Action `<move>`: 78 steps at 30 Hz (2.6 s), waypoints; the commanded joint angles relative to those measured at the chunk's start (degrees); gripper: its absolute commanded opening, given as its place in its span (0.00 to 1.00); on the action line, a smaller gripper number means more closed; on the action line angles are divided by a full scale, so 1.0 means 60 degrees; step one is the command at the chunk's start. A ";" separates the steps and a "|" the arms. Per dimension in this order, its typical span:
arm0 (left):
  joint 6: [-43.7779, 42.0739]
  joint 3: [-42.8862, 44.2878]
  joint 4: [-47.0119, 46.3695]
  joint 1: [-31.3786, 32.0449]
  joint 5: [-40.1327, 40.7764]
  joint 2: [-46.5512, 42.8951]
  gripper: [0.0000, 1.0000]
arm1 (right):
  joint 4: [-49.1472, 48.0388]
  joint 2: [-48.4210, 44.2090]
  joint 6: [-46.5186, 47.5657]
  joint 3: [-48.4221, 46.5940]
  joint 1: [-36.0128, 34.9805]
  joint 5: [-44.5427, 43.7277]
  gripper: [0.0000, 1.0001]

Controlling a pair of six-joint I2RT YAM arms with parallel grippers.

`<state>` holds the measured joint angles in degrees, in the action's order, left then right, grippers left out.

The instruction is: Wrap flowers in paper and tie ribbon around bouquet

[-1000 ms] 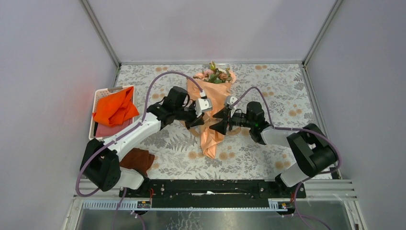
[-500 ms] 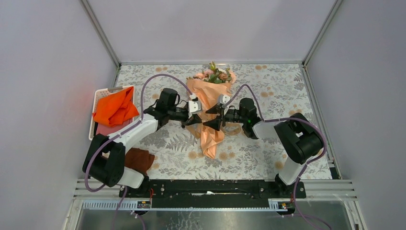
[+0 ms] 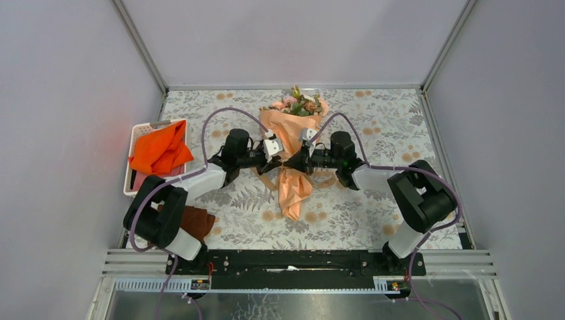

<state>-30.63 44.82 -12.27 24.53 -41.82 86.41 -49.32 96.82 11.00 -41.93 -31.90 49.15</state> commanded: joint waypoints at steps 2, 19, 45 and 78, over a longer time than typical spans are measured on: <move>0.0135 -0.1037 -0.2513 0.0215 0.1209 0.0140 0.39 | 0.0819 -0.0849 -0.1438 -0.0645 -0.0074 -0.1119 0.00; 0.2937 -0.1015 -0.4041 0.0117 0.0519 0.1040 0.80 | 0.1759 -0.1293 -0.2682 -0.0901 -0.0085 -0.2106 0.00; 0.4196 0.0287 -0.2698 -0.0452 -0.1648 0.1369 0.95 | 0.1655 -0.0978 -0.2735 -0.1083 -0.0088 -0.2212 0.00; 0.2221 -0.0433 -0.3894 0.0077 -0.1641 0.2101 0.67 | 0.1976 -0.0817 -0.2904 -0.1369 -0.0044 -0.2148 0.00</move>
<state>-12.38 43.35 -34.46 25.08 -48.99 101.19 -36.62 92.14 -7.60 -47.09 -31.94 36.84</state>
